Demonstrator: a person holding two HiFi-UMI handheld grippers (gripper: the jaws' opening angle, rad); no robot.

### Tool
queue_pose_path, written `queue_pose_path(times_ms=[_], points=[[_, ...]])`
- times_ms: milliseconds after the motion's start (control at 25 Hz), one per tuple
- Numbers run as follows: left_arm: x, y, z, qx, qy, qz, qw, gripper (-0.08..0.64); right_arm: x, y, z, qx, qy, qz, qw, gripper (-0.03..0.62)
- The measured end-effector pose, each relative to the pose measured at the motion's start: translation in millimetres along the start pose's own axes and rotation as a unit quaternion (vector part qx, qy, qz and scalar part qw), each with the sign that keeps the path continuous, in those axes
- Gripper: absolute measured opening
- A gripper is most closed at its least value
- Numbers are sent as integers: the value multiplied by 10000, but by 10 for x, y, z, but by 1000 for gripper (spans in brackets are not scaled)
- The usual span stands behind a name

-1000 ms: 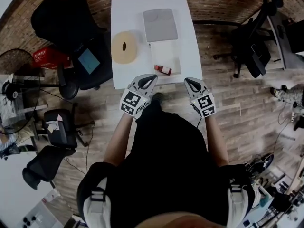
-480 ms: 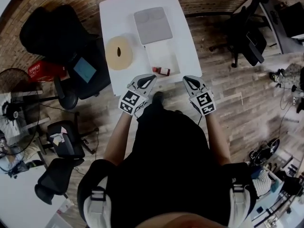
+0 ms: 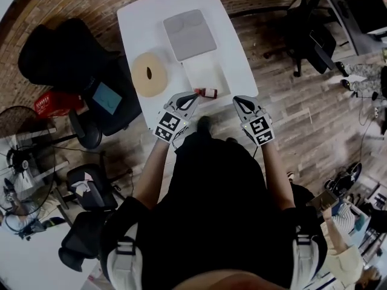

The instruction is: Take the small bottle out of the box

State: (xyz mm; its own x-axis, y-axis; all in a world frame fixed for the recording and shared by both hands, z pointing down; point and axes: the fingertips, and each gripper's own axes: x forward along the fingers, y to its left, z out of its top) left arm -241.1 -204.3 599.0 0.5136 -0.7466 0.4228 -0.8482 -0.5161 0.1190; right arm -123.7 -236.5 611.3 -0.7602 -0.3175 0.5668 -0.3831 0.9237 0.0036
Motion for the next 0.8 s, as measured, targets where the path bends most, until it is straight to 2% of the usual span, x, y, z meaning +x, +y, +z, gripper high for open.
queue_pose_path(times_ms=[280,640,800], points=[[120,107,-15,207,111,-216,9995,28,86,-36,-34,74,98,-136,9998,-2],[282,198,-4,434,150,-437,9980,91,82,-182,-91,229,176,-433,9986,-2],[336,236,-74,489,247,-506,9972,142,61,-222,-114,284,185,-561,9978,-2]])
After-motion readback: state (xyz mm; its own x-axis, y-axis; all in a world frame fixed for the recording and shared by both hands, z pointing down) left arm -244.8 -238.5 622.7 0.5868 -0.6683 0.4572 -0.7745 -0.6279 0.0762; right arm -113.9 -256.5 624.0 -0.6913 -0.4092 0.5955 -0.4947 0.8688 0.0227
